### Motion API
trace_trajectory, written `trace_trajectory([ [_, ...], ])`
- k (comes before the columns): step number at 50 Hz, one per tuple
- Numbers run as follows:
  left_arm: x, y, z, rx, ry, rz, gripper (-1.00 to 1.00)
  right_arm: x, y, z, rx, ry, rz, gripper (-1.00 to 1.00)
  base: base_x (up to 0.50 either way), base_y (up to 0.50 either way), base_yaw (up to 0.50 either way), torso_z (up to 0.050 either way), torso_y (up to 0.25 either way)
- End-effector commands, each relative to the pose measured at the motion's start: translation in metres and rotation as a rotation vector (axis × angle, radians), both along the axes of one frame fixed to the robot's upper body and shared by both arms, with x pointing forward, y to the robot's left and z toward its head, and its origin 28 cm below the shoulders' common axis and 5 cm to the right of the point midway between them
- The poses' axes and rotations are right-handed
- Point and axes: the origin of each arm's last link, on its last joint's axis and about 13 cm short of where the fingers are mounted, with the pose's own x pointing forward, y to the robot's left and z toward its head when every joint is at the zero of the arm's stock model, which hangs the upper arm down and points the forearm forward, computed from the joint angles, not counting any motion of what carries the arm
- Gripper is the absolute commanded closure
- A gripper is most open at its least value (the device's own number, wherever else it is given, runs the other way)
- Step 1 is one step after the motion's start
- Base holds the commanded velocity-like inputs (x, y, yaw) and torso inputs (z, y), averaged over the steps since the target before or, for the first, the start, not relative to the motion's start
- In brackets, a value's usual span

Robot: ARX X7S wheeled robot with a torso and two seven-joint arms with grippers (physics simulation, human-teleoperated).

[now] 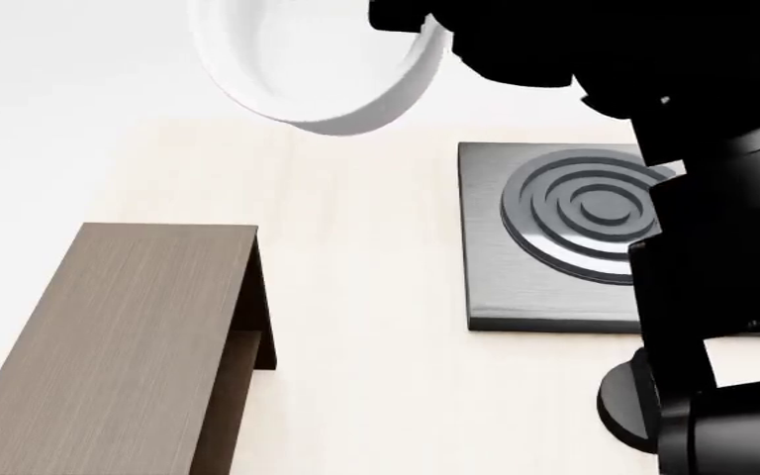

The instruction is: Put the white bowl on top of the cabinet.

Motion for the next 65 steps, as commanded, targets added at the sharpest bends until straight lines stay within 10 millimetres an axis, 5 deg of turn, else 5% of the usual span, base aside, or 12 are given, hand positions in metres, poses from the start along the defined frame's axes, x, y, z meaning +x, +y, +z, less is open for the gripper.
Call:
trace_trajectory([
  [1, -0.001, 0.000, 0.000, 0.000, -0.002, -0.001, -1.00, -0.003, 0.016, 0.005, 0.105, 0.005, 0.095, 1.00, 0.00, 0.00, 0.00, 0.000, 0.000],
  [10, 0.000, 0.000, 0.000, -0.001, -0.001, 0.000, -1.00, -0.014, 0.032, 0.006, -0.056, -0.018, 0.175, 1.00, 0.00, 0.00, 0.00, 0.001, 0.001],
  [20, 0.000, 0.000, 0.000, 0.001, 0.001, -0.001, -1.00, -0.012, 0.038, -0.003, 0.156, 0.110, 0.209, 1.00, 0.00, 0.00, 0.00, 0.000, 0.001],
  [28, 0.000, 0.000, 0.000, 0.001, 0.002, 0.000, -1.00, -0.020, 0.050, -0.004, 0.084, 0.067, 0.268, 1.00, 0.00, 0.00, 0.00, 0.000, 0.001],
  [37, 0.001, 0.000, 0.000, 0.003, 0.002, 0.000, -1.00, -0.019, 0.057, -0.014, 0.240, 0.152, 0.276, 1.00, 0.00, 0.00, 0.00, 0.001, 0.000],
  [65, -0.001, 0.000, 0.000, 0.003, 0.001, 0.004, -1.00, -0.038, 0.077, -0.028, 0.260, 0.210, 0.309, 1.00, 0.00, 0.00, 0.00, 0.000, 0.001],
])
